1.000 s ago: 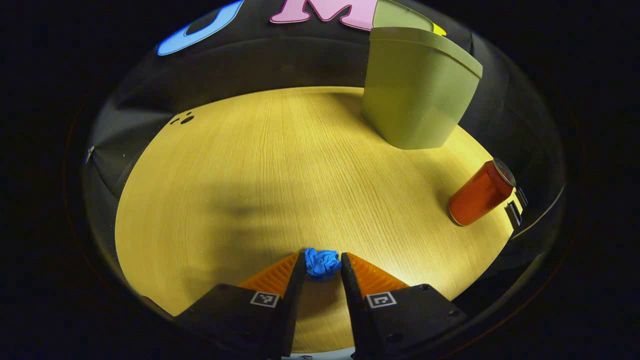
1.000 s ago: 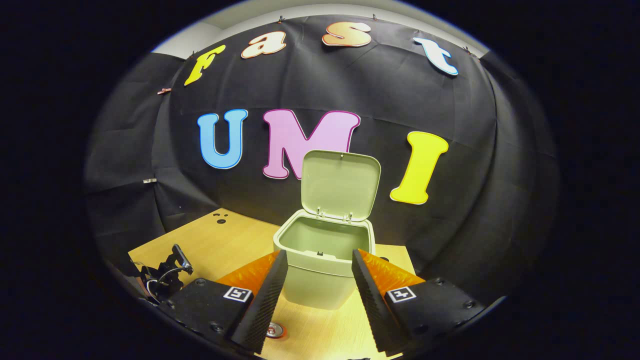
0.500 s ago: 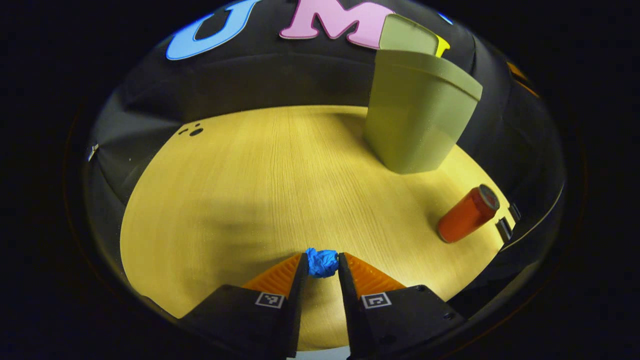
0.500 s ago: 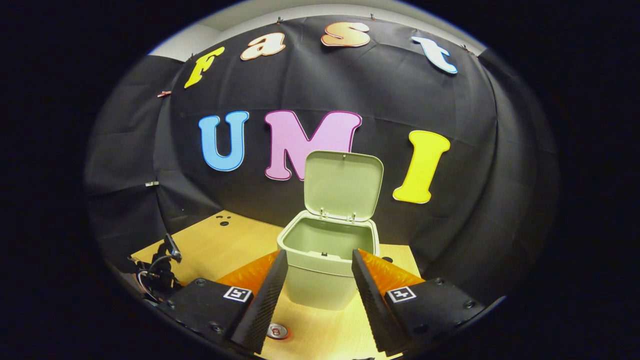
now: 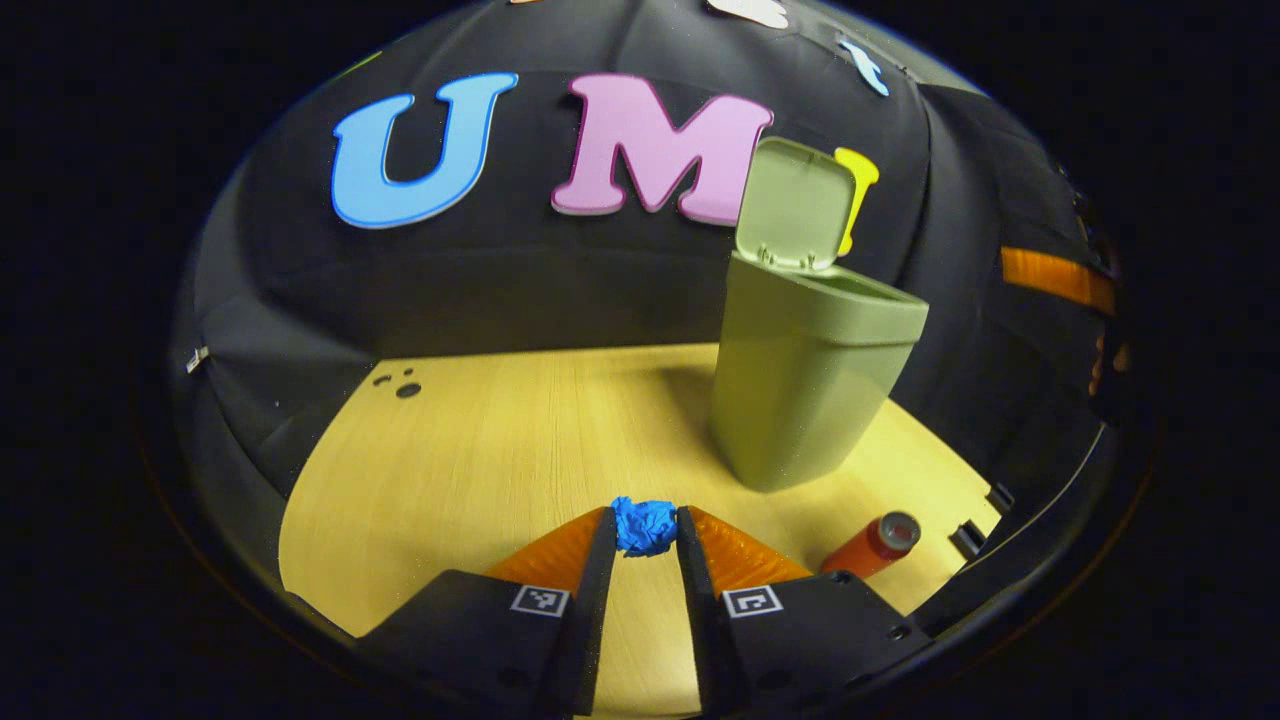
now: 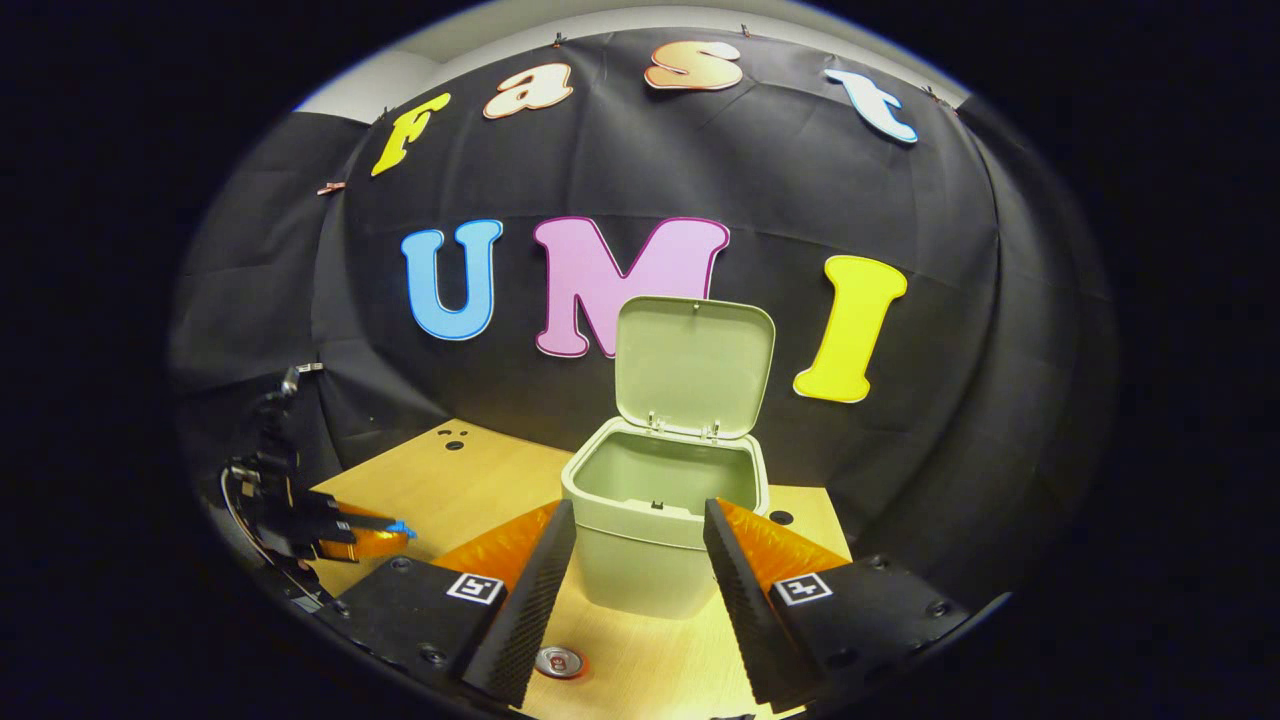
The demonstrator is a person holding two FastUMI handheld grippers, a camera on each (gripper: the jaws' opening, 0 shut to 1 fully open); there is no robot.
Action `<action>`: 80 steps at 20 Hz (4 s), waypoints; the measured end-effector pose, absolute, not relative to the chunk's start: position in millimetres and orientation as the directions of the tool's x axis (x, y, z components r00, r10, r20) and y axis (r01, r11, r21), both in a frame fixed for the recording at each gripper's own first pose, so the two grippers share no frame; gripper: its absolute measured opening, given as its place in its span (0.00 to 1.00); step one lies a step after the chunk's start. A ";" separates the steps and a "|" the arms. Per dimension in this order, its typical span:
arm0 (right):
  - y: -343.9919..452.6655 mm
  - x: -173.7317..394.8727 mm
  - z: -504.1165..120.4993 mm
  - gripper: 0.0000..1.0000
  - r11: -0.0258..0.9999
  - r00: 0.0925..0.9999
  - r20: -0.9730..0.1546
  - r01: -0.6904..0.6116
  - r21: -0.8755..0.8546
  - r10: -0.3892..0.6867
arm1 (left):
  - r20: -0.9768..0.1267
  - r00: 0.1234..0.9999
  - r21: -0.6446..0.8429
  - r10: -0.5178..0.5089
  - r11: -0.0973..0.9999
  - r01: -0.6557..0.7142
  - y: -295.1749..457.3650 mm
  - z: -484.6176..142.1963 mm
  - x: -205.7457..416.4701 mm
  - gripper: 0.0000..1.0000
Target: Press the lid of the desktop garbage bin to open it, pick up the crumpled paper on the desktop and throw it into the bin, then pick up the pop can on the desktop and drop it into the bin, and finally close the garbage bin lid.
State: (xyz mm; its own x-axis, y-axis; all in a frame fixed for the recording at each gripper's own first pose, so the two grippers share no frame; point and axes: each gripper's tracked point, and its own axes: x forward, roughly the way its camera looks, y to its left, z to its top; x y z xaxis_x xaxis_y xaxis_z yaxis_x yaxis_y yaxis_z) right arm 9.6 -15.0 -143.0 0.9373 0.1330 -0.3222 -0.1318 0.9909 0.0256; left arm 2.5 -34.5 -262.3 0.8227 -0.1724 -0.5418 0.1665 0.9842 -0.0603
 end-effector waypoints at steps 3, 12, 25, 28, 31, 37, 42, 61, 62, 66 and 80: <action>-14.9 7.8 -145.1 0.82 0.991 0.935 -0.327 -0.133 0.030 0.136 | -0.473 0.865 -0.068 -0.168 0.986 0.155 -38.9 -225.4 19.8 0.37; -15.1 1.1 -153.9 0.82 0.990 0.927 -0.347 -0.133 0.041 0.139 | -0.254 0.941 -0.055 -0.224 0.975 0.217 -72.6 -119.0 73.7 0.41; -22.1 -15.9 -167.6 0.83 0.992 0.921 -0.371 -0.096 0.081 0.120 | -0.105 0.910 -0.022 -0.401 0.916 0.401 -173.4 -61.9 139.4 0.41; -31.6 -22.0 -167.9 0.83 0.994 0.923 -0.372 -0.064 0.090 0.093 | -0.121 0.886 -0.016 -0.448 0.893 0.450 -199.2 -68.5 152.1 0.41; -42.8 -28.5 -171.7 0.83 0.995 0.925 -0.376 -0.025 0.094 0.059 | -0.149 0.854 -0.025 -0.499 0.865 0.501 -226.0 -82.4 162.4 0.45; -64.4 -36.9 -178.5 0.83 0.993 0.923 -0.385 0.044 0.110 0.002 | -0.223 0.819 0.000 -0.529 0.840 0.542 -251.1 -115.7 189.8 0.38; -70.8 -44.0 -183.6 0.83 0.992 0.921 -0.388 0.069 0.109 -0.022 | -0.296 0.793 0.003 -0.532 0.830 0.558 -257.1 -148.9 205.2 0.41; -51.5 -47.3 -198.8 0.88 0.990 0.902 -0.429 0.024 0.142 0.039 | -0.345 0.807 0.027 -0.479 0.855 0.518 -236.2 -165.0 197.1 0.97; -48.6 -46.6 -199.5 0.88 0.989 0.901 -0.430 0.015 0.148 0.051 | -0.341 0.811 0.029 -0.475 0.857 0.514 -232.6 -161.1 193.0 0.97; -31.8 -45.3 -207.6 0.96 0.983 0.891 -0.440 -0.035 0.180 0.113 | -0.299 0.836 0.016 -0.460 0.874 0.486 -216.2 -140.3 171.9 0.97; 36.3 -53.6 -264.7 0.99 0.947 0.778 -0.539 -0.250 0.204 0.322 | -0.310 0.918 0.008 -0.248 0.965 0.264 -97.6 -134.4 75.4 0.97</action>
State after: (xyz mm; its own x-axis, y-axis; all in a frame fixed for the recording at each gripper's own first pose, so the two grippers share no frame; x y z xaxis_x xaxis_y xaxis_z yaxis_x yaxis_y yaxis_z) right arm -53.6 36.3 -264.7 0.7782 0.3216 -0.5395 -0.2501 0.9466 0.2035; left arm 75.4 -97.6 -134.4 0.9176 -0.2483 -0.3104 0.2638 0.9645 0.0084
